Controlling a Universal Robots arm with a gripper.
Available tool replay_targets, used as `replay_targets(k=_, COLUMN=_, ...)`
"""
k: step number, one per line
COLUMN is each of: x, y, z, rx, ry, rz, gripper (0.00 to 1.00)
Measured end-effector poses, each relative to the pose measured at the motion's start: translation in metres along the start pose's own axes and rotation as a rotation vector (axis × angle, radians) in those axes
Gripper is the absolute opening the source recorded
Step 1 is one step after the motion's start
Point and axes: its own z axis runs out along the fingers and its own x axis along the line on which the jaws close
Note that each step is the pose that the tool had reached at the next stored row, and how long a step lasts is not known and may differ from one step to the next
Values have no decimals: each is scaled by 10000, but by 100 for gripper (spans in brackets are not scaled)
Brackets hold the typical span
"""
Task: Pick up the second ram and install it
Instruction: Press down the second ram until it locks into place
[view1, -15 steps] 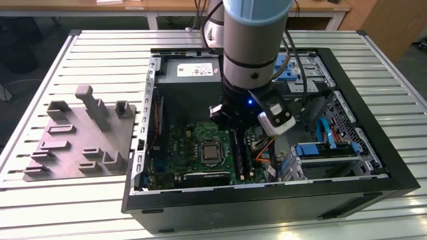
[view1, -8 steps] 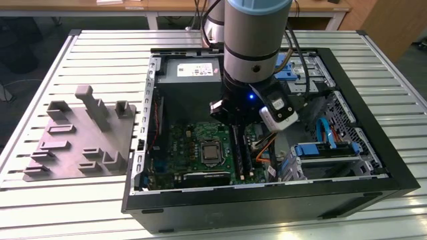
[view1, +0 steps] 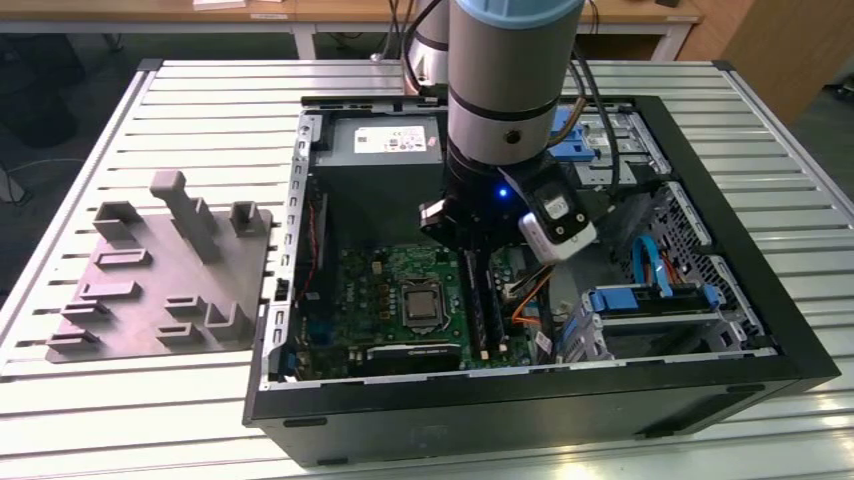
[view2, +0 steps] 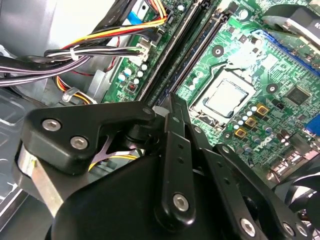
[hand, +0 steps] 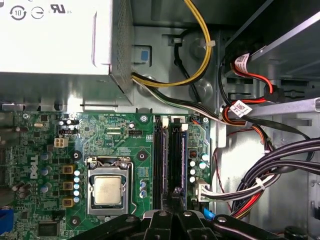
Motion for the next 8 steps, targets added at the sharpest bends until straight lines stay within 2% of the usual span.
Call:
replay_targets(k=2, x=0, y=0, z=3, rx=0, ry=0, rz=0, gripper=11)
replay_targets(k=5, x=4, y=14, z=54, rx=2, ry=10, rz=1, gripper=11)
replay_targets(k=8, x=8, y=81, z=111, rx=2, ry=11, rz=0, gripper=11)
